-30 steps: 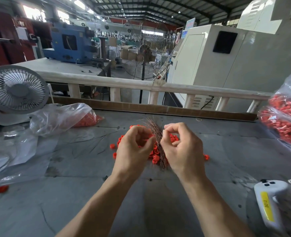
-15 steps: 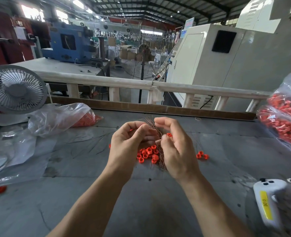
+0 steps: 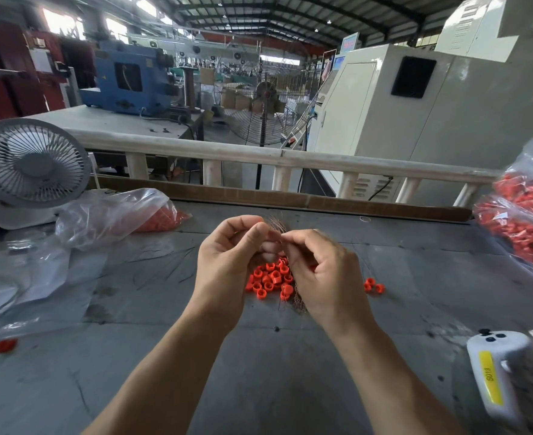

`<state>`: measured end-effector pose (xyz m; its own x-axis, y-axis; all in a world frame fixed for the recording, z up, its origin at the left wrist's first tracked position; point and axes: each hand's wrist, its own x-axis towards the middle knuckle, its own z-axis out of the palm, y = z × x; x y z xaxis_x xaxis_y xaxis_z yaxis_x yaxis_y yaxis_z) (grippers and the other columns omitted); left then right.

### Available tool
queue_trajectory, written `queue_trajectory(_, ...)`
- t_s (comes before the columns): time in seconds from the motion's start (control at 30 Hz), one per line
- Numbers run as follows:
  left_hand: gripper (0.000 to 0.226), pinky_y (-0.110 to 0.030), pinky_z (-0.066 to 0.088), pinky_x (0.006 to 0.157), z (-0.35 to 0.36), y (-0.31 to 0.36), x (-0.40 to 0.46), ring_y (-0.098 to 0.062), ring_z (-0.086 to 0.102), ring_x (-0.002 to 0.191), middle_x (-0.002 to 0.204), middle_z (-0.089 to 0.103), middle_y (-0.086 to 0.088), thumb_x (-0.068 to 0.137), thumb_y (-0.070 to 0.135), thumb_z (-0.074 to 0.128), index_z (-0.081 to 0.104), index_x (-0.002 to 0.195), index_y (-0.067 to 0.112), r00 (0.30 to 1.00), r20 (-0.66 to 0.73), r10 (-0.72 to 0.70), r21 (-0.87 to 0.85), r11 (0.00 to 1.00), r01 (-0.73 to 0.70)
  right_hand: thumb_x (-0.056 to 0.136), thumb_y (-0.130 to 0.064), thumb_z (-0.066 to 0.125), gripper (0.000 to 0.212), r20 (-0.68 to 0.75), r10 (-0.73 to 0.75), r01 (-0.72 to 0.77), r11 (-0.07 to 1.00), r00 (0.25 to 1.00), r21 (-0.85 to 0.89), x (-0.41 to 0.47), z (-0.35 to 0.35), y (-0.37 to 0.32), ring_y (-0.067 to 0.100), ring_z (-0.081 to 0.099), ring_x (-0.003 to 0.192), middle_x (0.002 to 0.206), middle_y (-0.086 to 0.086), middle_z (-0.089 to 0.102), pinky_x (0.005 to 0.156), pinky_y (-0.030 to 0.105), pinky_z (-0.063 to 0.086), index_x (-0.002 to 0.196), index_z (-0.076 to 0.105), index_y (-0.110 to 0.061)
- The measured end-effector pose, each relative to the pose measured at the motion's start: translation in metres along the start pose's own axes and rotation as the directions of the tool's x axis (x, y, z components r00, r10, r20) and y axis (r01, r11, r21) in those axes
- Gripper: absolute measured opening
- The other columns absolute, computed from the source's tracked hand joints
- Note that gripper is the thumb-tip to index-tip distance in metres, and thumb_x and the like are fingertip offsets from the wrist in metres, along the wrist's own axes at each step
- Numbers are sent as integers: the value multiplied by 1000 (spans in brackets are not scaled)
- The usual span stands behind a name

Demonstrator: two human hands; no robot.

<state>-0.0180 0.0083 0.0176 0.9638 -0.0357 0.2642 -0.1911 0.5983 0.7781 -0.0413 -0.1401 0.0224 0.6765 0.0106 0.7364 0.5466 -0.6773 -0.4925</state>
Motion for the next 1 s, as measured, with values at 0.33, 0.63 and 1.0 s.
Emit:
queue_trajectory(0.33, 16, -28, 61, 74, -2, -4, 0, -19, 72, 76, 82, 74, -4, 92, 2, 71, 72, 107, 8, 996, -68, 53, 227, 973, -36, 92, -5, 72, 9, -209, 49, -52, 999, 977, -6, 2, 1, 3, 7, 65, 75, 84, -6, 71, 70, 16, 50, 95, 74, -14)
queue_trajectory(0.63, 25, -32, 61, 82, 2, -6, -2, -28, 75, 92, 100, 76, -21, 93, -4, 64, 79, 102, 14, 999, 19, -35, 137, 990, 32, 92, -7, 73, 7, -177, 61, -61, 998, 982, 5, 2, 0, -1, 7, 65, 77, 84, -7, 71, 71, 19, 52, 93, 74, -14)
queue_trajectory(1.0, 23, -29, 60, 80, 0, -8, -1, -29, 74, 92, 101, 74, -21, 94, -6, 63, 75, 107, 8, 997, 56, -47, 117, 992, 40, 92, -8, 74, 7, -162, 62, -66, 998, 985, -14, 2, 0, -3, 6, 64, 79, 86, -6, 70, 73, 18, 51, 94, 74, -15)
